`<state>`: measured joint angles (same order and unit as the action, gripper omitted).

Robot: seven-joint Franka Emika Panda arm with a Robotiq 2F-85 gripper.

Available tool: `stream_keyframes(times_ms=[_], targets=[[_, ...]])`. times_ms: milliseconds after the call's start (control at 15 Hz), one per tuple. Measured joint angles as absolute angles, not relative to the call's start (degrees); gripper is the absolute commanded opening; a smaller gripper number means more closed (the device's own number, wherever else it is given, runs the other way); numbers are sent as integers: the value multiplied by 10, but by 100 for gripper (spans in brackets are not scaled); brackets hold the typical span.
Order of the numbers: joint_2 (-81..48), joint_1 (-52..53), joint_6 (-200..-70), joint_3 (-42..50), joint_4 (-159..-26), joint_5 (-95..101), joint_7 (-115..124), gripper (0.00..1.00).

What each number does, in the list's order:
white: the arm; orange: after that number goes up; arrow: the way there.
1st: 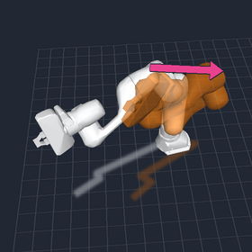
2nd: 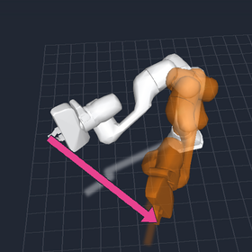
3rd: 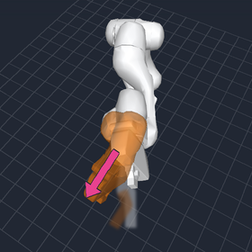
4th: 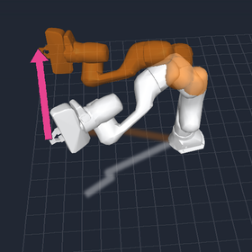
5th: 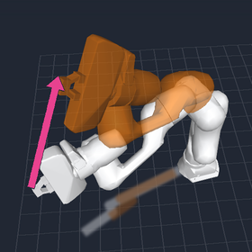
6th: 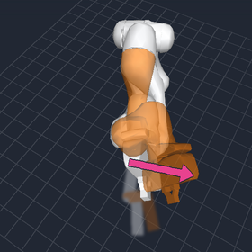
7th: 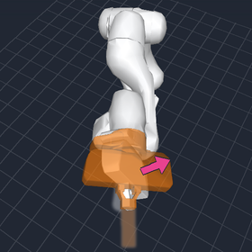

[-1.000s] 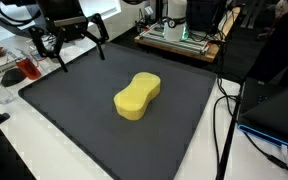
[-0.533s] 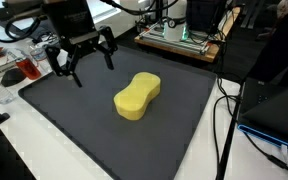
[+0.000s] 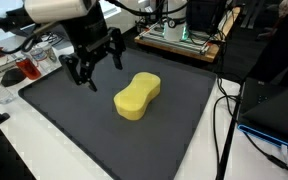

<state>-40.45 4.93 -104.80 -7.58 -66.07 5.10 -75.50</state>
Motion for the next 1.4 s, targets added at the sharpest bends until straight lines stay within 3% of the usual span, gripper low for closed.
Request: stream_keyframes(times_ms=[867, 1400], targets=[[-417, 135, -1049, -79, -639, 75, -665, 100], [-357, 145, -1178, -46, -728, 77, -438, 100]])
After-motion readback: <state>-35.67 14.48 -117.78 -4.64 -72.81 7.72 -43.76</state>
